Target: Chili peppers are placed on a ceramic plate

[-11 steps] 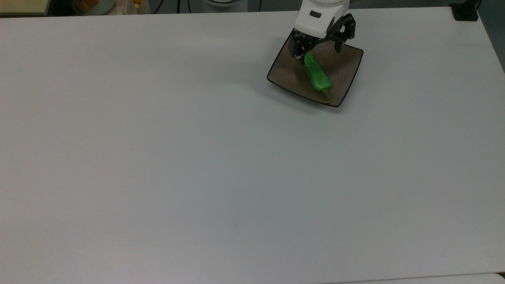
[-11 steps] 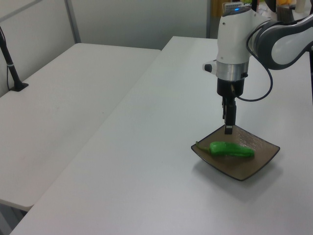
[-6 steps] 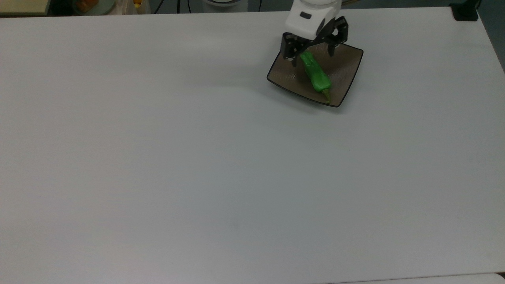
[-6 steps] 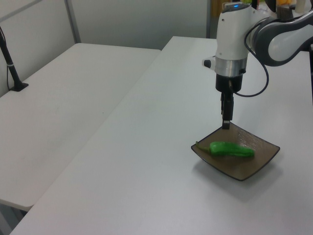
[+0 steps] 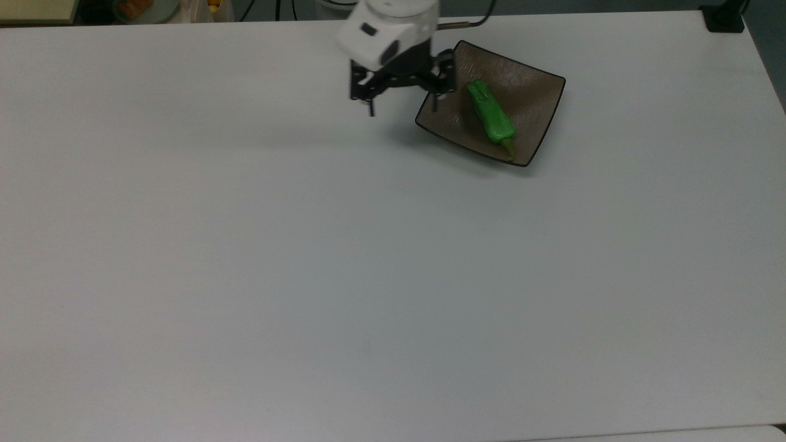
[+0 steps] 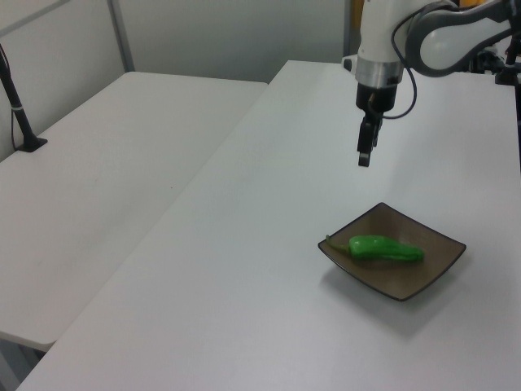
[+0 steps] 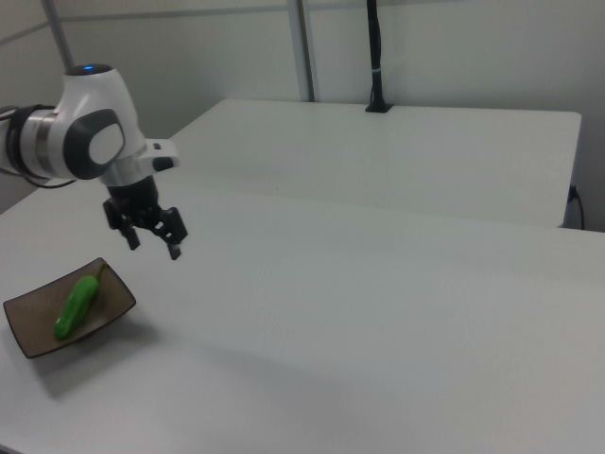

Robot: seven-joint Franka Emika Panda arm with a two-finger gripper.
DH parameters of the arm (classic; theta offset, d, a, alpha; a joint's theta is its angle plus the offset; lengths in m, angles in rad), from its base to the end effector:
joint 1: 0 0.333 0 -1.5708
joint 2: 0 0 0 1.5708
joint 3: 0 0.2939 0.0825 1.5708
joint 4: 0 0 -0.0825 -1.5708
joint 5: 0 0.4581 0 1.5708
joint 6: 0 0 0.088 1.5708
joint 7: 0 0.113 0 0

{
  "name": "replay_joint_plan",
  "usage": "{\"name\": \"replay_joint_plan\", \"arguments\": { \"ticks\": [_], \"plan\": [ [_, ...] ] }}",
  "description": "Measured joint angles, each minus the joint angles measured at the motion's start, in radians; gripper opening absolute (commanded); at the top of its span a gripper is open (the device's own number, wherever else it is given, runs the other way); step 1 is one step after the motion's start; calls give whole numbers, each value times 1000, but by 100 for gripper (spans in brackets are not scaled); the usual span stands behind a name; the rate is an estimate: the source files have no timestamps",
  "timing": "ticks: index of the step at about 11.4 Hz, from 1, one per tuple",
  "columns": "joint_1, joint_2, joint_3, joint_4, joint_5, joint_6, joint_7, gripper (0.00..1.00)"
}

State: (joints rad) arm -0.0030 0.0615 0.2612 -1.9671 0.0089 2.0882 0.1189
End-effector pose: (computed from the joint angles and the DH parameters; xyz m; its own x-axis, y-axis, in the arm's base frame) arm 0.6211 0.1634 0.3866 0.9894 0.1326 0.0583 0.1346 -0.9904 -0.0310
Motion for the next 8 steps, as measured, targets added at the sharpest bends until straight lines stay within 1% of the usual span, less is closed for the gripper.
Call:
{"name": "replay_joint_plan", "arguments": {
  "ticks": [1, 2, 4, 5, 8],
  "plan": [
    [16, -5, -52, 6, -2, -16, -10, 100],
    [24, -10, -91, 19, -2, -47, -14, 100],
    [31, -28, -144, 48, -2, -120, -16, 100],
    [32, -39, -158, 54, -2, -144, -19, 100],
    [33, -57, -168, 56, -2, -176, -35, 100]
  ]
}}
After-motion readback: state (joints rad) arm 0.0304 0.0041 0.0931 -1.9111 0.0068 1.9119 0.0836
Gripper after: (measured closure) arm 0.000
